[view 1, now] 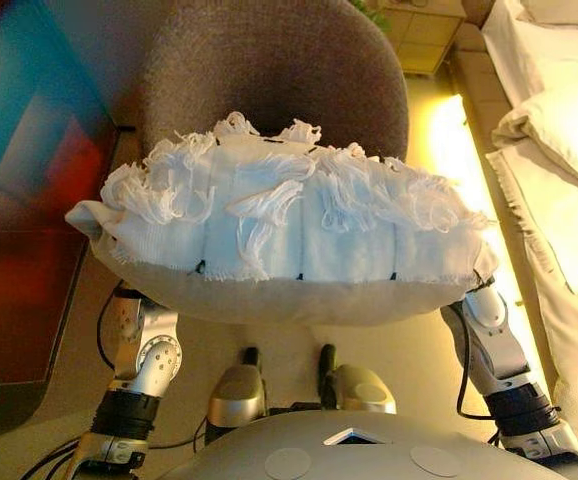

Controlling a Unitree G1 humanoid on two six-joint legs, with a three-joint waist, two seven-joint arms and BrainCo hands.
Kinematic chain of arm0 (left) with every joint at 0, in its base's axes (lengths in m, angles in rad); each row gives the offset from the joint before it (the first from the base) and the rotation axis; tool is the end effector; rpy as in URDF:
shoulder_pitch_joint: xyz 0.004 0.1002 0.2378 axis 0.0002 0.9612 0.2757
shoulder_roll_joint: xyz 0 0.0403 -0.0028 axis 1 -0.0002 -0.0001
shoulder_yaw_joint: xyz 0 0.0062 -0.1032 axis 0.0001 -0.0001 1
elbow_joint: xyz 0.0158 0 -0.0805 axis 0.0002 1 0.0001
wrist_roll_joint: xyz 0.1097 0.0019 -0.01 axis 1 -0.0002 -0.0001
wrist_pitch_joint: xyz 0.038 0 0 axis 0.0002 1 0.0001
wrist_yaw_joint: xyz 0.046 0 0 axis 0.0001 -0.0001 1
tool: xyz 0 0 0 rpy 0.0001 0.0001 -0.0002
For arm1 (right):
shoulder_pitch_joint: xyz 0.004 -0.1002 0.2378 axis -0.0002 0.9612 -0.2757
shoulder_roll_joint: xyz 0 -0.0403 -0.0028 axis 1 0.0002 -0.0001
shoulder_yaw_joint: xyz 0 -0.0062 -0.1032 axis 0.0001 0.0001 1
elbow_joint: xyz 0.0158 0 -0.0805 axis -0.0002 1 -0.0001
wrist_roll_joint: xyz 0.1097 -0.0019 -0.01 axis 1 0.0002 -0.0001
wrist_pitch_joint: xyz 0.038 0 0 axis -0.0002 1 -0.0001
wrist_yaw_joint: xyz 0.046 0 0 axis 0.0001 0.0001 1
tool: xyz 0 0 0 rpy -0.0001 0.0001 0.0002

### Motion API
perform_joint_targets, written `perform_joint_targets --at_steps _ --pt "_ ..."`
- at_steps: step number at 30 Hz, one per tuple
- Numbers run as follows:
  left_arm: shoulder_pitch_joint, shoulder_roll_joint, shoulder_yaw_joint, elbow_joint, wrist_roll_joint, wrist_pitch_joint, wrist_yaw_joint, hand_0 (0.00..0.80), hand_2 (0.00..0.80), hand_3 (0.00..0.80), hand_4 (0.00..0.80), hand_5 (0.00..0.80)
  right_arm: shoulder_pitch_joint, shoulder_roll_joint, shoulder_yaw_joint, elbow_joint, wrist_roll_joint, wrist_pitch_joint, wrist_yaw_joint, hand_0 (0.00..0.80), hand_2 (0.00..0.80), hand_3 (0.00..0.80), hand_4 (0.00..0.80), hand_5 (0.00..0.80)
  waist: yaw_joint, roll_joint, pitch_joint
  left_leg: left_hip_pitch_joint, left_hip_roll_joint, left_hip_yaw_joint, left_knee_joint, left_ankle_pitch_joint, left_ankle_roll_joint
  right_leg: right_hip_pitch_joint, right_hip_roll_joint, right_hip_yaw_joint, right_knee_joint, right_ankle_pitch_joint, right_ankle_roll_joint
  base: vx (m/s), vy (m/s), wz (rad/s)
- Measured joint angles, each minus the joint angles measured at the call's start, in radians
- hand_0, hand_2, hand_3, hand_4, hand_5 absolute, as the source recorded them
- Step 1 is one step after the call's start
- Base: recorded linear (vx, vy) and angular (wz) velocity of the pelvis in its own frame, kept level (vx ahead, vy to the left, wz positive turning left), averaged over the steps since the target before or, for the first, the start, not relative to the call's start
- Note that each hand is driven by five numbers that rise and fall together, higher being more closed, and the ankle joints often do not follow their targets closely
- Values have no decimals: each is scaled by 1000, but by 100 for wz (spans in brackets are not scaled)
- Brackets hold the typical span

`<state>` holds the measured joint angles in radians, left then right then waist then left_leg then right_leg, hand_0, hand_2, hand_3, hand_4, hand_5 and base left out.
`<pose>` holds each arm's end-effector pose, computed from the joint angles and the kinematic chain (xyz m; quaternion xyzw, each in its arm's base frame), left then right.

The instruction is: Pick up the cushion and take it to the sofa

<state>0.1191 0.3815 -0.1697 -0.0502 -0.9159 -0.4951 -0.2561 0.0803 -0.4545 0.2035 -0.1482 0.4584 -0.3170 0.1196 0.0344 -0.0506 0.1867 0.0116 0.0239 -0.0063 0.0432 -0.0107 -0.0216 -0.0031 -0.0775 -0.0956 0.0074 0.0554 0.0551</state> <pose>0.1845 0.2019 0.0509 -0.2521 -0.1891 -0.1053 0.9432 0.1920 -0.1875 0.0709 0.0230 -0.1419 0.1670 0.9754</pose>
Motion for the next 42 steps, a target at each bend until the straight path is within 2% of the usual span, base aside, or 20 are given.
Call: perform_joint_targets --at_steps 4,9,11,14,16,18,23,25,28,29,30,32,33,35,36,38,39,40,41,42 --pt "17 -11 -14 0 0 5 -10 800 800 800 800 800 6 -33 -2 8 4 2 -5 800 800 800 800 800 -51 26 -10 35 16 -27 -25 3 -14 43 18 -7 8 -25 -17 488 -170 21" --pt "19 -9 -22 0 -2 5 -20 800 800 800 800 800 11 -36 -29 6 8 23 5 800 800 800 800 800 -77 19 -20 52 16 -48 -34 -2 -25 61 23 32 23 -50 -20 447 -207 12" --pt "22 -4 -22 -3 -4 4 -20 800 800 800 800 800 11 -39 -30 5 27 44 15 800 800 800 800 800 -82 17 -25 61 25 -51 -22 2 -43 52 41 36 48 -78 -28 332 -306 12" --pt "30 19 -21 -6 -6 -14 -19 800 800 800 800 800 9 -33 -25 4 42 55 38 800 800 800 800 800 -63 -11 -27 -65 33 -35 206 -40 -83 24 53 46 69 -108 -60 294 -213 3" --pt "54 2 -27 0 -6 -15 -19 800 800 800 800 800 14 -40 -22 11 42 58 43 800 800 800 800 800 -35 -20 -23 -142 36 -18 406 -27 -61 44 50 52 75 -103 -79 305 -64 -15" --pt "70 -10 -47 1 -5 -19 -20 800 800 800 800 800 32 -41 -16 12 46 55 43 800 800 800 800 800 -20 -22 -23 -161 28 -17 445 -26 -40 71 48 48 67 -122 -93 289 19 -1" --pt "70 -10 -69 1 -2 -39 -12 800 800 800 800 800 43 -55 -14 17 46 45 37 800 800 800 800 800 -19 4 -15 -161 -33 22 103 -12 -23 97 37 47 16 -108 -92 367 66 18" --pt "68 -19 -73 12 -2 -42 -6 800 800 800 800 800 42 -55 -6 17 45 43 18 800 800 800 800 800 -10 22 9 -164 -32 4 -52 23 -47 146 47 47 -23 -111 -85 391 51 16" --pt "70 -33 -73 24 -2 -43 -6 800 800 800 800 800 46 -68 -4 16 43 40 9 800 800 800 800 800 37 73 27 -177 -2 -31 -57 18 -57 198 58 77 -47 -136 -52 386 105 -32" --pt "68 -32 -67 23 -2 -46 -6 800 800 800 800 800 45 -67 1 15 42 39 6 800 800 800 800 800 39 79 26 -182 -13 -22 -22 44 -61 211 44 87 -42 -155 -30 384 152 -33" --pt "62 -30 -59 23 -2 -48 -3 800 800 800 800 800 43 -67 7 11 42 40 3 800 800 800 800 800 40 66 34 -182 -36 -11 3 47 -61 219 26 93 -32 -176 -13 405 172 -25" --pt "21 -10 -58 23 -2 -50 17 800 800 800 800 800 32 -63 7 1 34 37 -6 800 800 800 800 800 34 47 41 -175 -63 41 20 95 -14 220 -15 88 27 -213 15 455 165 -16" --pt "-3 -5 -59 23 -1 -50 30 800 800 800 800 800 21 -54 5 1 34 37 -15 800 800 800 800 800 35 38 47 -166 -74 49 37 111 11 221 -22 89 62 -235 23 486 110 -23" --pt "-43 15 -60 24 -1 -53 57 800 800 800 800 800 2 -31 4 0 34 37 -27 800 800 800 800 800 35 16 47 -140 -99 59 79 90 76 222 -31 91 187 -298 40 459 68 -13" --pt "-58 11 -62 24 2 -56 66 800 800 800 800 800 -3 -26 3 -2 34 38 -36 800 800 800 800 800 35 6 43 -120 -108 58 79 78 93 210 -28 91 281 -319 58 402 56 8" --pt "-78 1 -65 23 20 -66 73 800 800 800 800 800 -12 -4 0 -7 32 34 -59 800 800 800 800 800 31 -16 25 -90 -118 59 75 60 117 117 -30 110 551 -318 83 368 60 4" --pt "-87 6 -63 23 31 -64 73 800 800 800 800 800 -20 20 0 -8 20 30 -79 800 800 800 800 800 30 -33 14 -83 -122 53 69 58 120 43 -30 118 687 -284 104 332 54 3" --pt "-95 12 -62 24 32 -59 73 800 800 800 800 800 -24 39 0 -9 9 26 -93 800 800 800 800 800 32 -40 12 -64 -119 53 52 60 125 -7 -30 114 776 -284 105 327 38 2" --pt "-95 13 -54 24 32 -54 73 800 800 800 800 800 -30 53 1 -9 -5 25 -104 800 800 800 800 800 32 -37 12 -39 -113 54 31 61 126 -46 -33 100 818 -289 97 353 11 3" --pt "-95 15 -44 22 32 -39 72 800 800 800 800 800 -28 62 2 -9 -11 25 -108 800 800 800 800 800 24 -28 10 -15 -102 53 11 62 125 -65 -29 85 778 -302 87 314 -15 2"
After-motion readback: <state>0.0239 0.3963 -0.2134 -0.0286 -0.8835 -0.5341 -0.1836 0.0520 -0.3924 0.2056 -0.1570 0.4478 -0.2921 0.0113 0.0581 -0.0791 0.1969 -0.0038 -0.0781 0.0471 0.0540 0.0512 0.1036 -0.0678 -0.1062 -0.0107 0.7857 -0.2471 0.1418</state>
